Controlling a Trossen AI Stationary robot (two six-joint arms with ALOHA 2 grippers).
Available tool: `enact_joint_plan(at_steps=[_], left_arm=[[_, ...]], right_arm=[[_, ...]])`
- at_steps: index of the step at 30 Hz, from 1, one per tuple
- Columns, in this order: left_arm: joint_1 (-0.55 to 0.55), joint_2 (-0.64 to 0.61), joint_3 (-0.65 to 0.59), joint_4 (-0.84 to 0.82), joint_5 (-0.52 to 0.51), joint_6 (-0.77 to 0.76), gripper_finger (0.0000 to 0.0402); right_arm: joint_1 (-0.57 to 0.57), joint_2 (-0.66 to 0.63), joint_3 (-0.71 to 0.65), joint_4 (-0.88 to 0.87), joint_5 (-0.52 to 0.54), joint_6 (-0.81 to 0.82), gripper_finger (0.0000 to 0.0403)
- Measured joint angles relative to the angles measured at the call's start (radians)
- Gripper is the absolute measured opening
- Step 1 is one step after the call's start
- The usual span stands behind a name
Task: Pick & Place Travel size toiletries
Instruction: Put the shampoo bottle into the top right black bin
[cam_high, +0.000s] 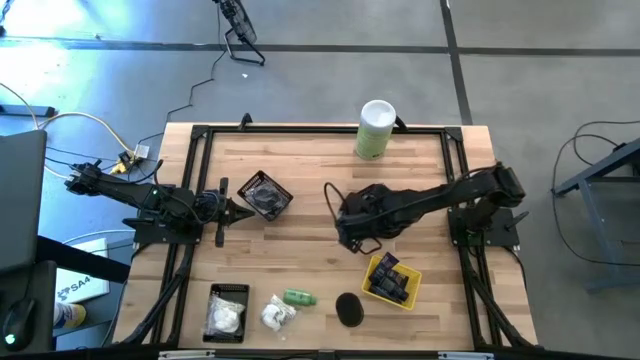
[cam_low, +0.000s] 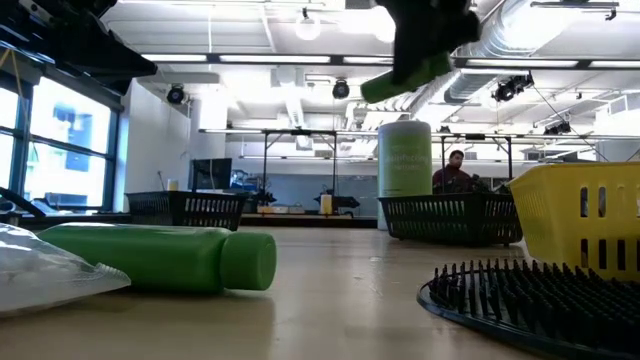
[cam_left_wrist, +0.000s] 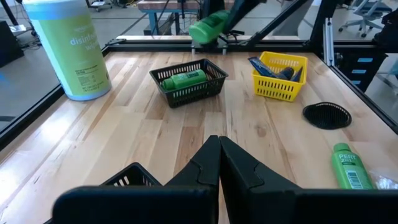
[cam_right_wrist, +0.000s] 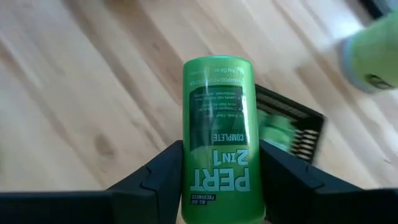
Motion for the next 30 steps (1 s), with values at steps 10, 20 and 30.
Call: enact_joint_plan(at_steps=[10, 20, 30], left_arm=[[0.0, 0.0, 0.0, 0.0, 0.0, 0.0, 0.0], [0.0, 0.0, 0.0, -0.007, 0.001, 0.0, 0.0], [0.0, 0.0, 0.0, -0.018, 0.001, 0.0, 0.0]], right_arm=[[-0.001, -0.003, 0.0, -0.055, 0.058, 0.03, 0.0174], [-0.009, 0.003, -0.146, -0.021, 0.108, 0.135, 0.0174], [-0.049, 0.003, -0.363, 0.173, 0.08, 0.235, 0.0174]])
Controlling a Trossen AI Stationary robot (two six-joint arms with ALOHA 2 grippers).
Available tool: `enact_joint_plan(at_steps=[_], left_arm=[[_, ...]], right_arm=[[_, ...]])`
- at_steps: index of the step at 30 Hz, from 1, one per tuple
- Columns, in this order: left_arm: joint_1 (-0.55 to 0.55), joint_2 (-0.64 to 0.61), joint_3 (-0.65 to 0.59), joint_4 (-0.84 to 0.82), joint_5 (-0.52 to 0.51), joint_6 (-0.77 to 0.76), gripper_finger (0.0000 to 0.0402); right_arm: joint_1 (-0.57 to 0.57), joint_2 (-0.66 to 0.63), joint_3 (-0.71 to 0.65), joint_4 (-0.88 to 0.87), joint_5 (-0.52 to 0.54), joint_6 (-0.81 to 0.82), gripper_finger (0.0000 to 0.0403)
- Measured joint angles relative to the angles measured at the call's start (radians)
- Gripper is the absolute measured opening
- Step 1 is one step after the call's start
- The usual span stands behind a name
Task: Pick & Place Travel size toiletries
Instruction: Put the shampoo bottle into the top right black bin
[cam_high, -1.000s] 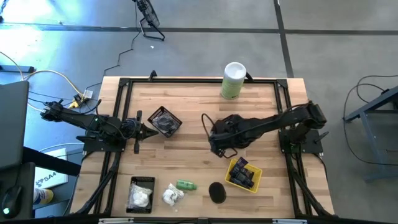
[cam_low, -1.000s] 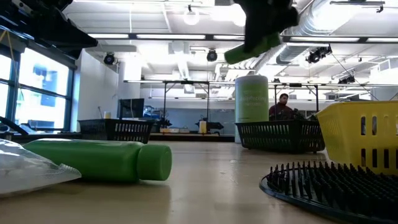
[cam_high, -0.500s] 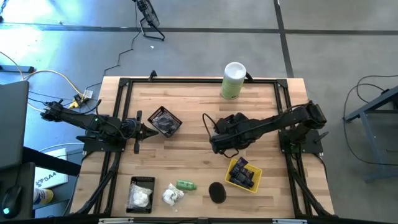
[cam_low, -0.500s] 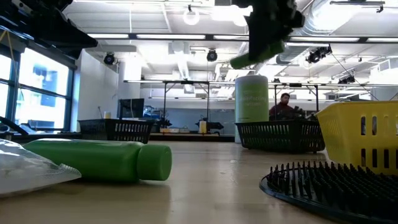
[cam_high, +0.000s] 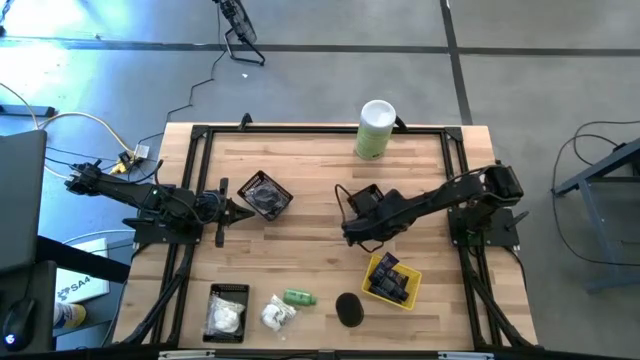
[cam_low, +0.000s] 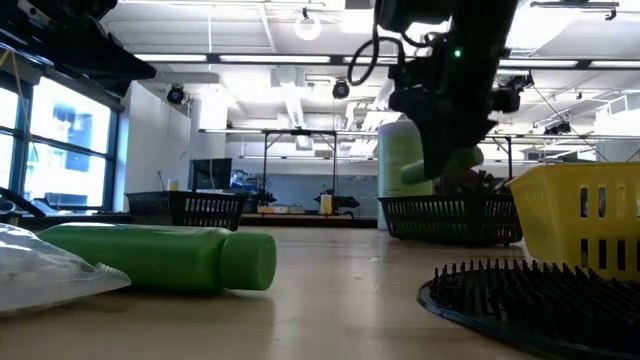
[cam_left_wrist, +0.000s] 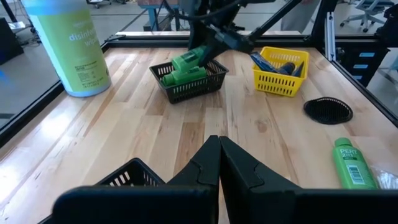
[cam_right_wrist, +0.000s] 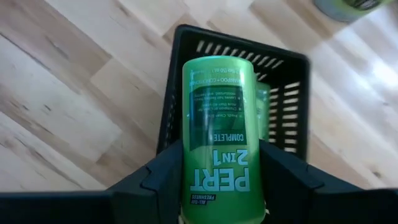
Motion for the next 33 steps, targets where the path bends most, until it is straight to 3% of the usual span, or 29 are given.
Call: enact_joint_plan(at_steps=[17, 27, 33], left_arm=[[0.0, 0.0, 0.0, -0.004, 0.0, 0.0, 0.0], [0.0, 0.0, 0.0, -0.004, 0.0, 0.0, 0.0], [0.0, 0.0, 0.0, -0.004, 0.0, 0.0, 0.0]], right_arm=[[-0.004, 0.0, -0.03, 0.047, -0.004, 0.002, 0.0175], [-0.004, 0.0, -0.03, 0.047, 0.002, 0.004, 0.0252], [-0.004, -0.002, -0.03, 0.049, 0.001, 0.004, 0.0252]])
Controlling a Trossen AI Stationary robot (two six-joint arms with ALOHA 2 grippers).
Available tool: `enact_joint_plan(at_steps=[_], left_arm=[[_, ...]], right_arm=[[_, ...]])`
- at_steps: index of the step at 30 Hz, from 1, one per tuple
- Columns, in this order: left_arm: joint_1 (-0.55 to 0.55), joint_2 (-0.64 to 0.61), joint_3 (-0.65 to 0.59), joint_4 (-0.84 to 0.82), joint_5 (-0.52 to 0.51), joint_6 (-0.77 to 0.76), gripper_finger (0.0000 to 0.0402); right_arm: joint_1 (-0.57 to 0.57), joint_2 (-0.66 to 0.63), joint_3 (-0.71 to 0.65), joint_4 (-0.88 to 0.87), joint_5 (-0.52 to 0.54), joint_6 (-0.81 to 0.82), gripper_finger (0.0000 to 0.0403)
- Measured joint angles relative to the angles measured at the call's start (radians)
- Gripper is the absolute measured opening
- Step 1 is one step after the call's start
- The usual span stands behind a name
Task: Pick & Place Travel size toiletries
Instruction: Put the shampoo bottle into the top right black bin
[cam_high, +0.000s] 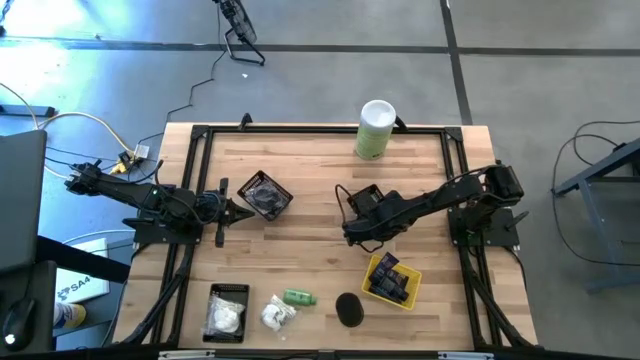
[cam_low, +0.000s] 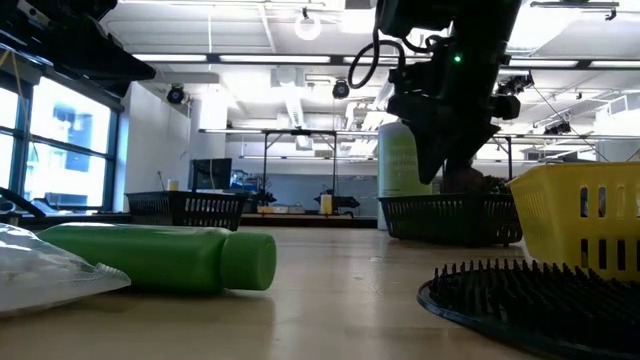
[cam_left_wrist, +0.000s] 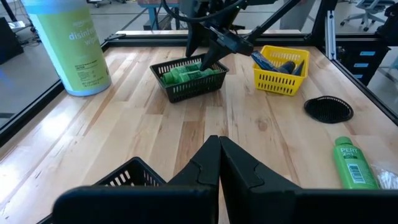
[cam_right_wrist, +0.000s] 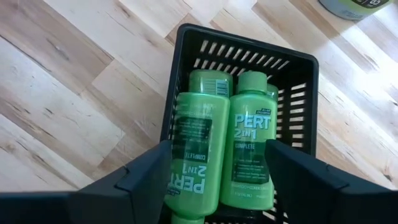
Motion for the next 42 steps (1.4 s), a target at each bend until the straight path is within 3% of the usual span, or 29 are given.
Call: enact_joint_plan(at_steps=[11, 27, 42], left_arm=[[0.0, 0.0, 0.0, 0.0, 0.0, 0.0, 0.0], [0.0, 0.0, 0.0, 0.0, 0.0, 0.0, 0.0], [0.0, 0.0, 0.0, 0.0, 0.0, 0.0, 0.0]], right_arm=[[0.009, -0.05, 0.002, 0.042, -0.105, -0.011, 0.0193], [0.029, -0.248, 0.04, 0.189, -0.102, -0.191, 0.0089], [0.067, -0.199, 0.039, 0.706, -0.263, -0.507, 0.0079]])
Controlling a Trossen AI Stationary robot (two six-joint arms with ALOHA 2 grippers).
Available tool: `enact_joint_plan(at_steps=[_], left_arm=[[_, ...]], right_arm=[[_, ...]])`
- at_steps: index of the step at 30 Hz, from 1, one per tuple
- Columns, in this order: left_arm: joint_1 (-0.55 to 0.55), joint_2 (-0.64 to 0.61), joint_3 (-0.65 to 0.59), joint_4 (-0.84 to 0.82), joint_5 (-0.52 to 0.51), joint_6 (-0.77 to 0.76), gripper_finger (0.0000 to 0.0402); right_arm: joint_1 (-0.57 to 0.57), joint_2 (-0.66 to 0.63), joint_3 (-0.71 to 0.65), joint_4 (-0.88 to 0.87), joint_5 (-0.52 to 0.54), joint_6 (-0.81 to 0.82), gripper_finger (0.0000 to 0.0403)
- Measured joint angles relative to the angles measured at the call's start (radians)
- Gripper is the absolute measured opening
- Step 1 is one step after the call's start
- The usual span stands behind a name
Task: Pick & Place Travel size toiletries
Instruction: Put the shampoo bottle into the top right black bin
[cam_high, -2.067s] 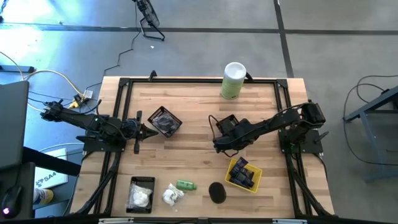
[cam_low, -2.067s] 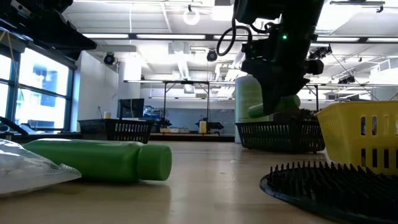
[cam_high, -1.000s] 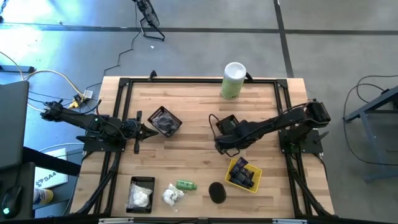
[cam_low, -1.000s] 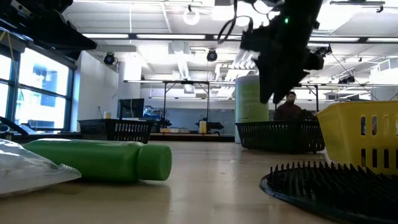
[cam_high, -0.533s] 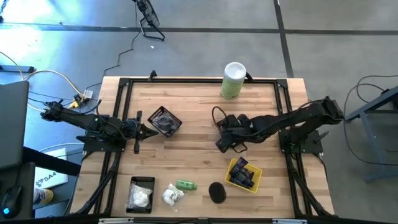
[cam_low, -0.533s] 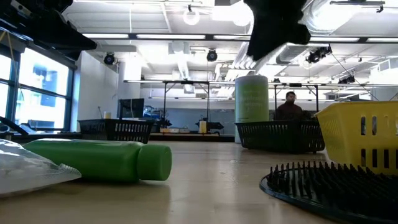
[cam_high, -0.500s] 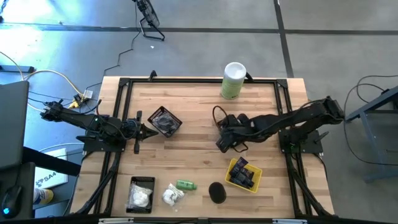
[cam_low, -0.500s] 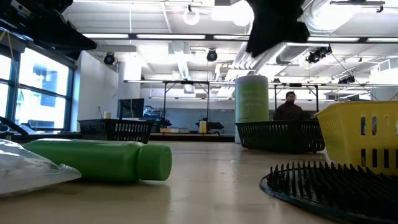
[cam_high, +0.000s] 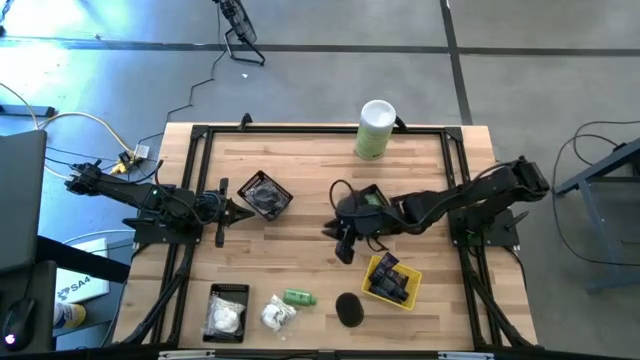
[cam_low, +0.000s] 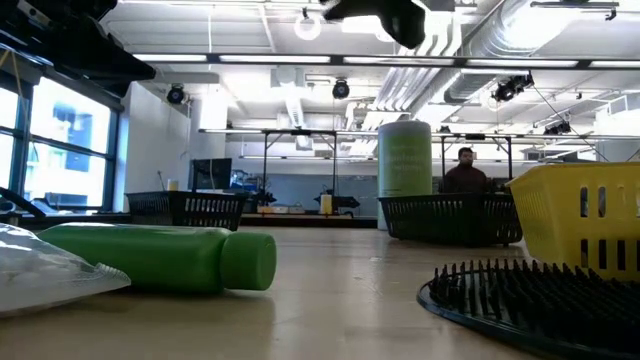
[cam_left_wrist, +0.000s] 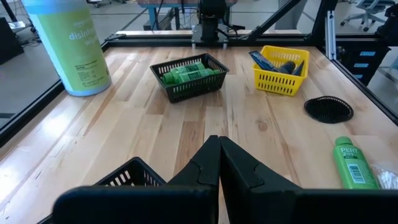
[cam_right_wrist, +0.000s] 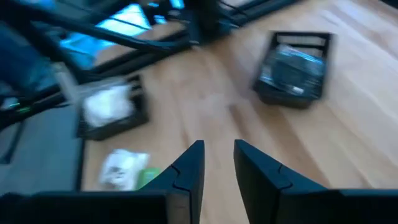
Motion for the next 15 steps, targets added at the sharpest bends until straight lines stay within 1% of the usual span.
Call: enact_joint_plan(at_steps=[3, 10, 12, 15], left_arm=[[0.0, 0.0, 0.0, 0.0, 0.0, 0.0, 0.0], [0.0, 0.0, 0.0, 0.0, 0.0, 0.0, 0.0], [0.0, 0.0, 0.0, 0.001, 0.0, 0.0, 0.0], [0.0, 0.0, 0.0, 0.001, 0.0, 0.0, 0.0]], right_arm=[[0.014, 0.026, 0.0, 0.074, -0.032, -0.04, 0.0079], [0.041, 0.057, -0.003, 0.118, -0.035, -0.054, 0.0079], [0.042, 0.075, 0.001, 0.157, -0.067, -0.055, 0.0079], [0.042, 0.102, 0.0, 0.154, -0.138, -0.055, 0.0079]])
